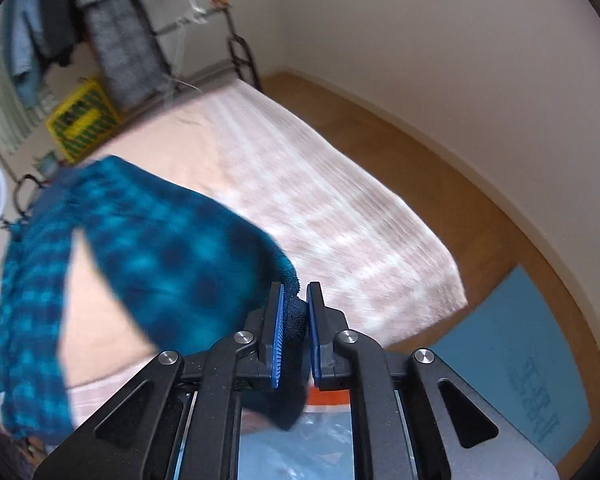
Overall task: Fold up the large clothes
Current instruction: 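Lift the grasped sleeve with the right gripper and carry it over the shirt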
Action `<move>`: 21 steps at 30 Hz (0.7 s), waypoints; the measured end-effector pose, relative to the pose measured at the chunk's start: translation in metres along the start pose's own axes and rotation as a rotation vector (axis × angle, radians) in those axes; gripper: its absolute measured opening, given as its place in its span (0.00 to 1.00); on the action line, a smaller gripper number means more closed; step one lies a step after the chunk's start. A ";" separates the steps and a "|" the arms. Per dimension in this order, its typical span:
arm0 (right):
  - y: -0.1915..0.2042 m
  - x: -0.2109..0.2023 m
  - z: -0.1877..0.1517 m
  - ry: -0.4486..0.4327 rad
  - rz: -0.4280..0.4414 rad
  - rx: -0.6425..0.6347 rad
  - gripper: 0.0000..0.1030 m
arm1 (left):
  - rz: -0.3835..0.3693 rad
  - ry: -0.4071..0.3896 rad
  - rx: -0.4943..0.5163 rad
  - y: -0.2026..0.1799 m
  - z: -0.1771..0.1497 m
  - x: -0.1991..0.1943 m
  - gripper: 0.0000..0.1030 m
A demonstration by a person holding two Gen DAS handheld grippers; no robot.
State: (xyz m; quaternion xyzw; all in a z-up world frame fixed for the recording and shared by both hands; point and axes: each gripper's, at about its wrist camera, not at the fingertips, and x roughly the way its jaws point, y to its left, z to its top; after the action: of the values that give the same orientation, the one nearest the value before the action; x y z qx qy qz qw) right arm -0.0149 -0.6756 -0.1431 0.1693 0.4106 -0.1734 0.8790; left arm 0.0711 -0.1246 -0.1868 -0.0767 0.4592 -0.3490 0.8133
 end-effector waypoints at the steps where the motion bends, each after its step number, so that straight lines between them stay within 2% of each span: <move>1: 0.009 -0.008 0.001 -0.013 0.022 -0.008 0.09 | -0.005 -0.001 0.000 0.001 0.000 0.000 0.52; 6: 0.068 -0.046 0.004 -0.070 0.166 -0.051 0.09 | -0.033 -0.010 -0.006 0.007 0.001 -0.002 0.52; 12: 0.166 -0.078 -0.010 -0.087 0.374 -0.173 0.09 | -0.061 -0.036 -0.083 0.029 0.005 -0.007 0.52; 16: 0.239 -0.089 -0.037 -0.048 0.525 -0.327 0.09 | -0.078 -0.054 -0.131 0.040 0.007 -0.009 0.52; 20: 0.310 -0.079 -0.088 0.058 0.646 -0.543 0.09 | -0.063 -0.051 -0.147 0.045 0.006 -0.006 0.52; 21: 0.321 -0.074 -0.099 0.087 0.654 -0.584 0.09 | -0.064 -0.048 -0.154 0.046 0.005 -0.004 0.52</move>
State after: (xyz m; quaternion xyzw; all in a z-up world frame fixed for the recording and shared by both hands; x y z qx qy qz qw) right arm 0.0176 -0.3362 -0.0955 0.0419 0.4037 0.2444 0.8807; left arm 0.0971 -0.0890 -0.2019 -0.1621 0.4625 -0.3365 0.8041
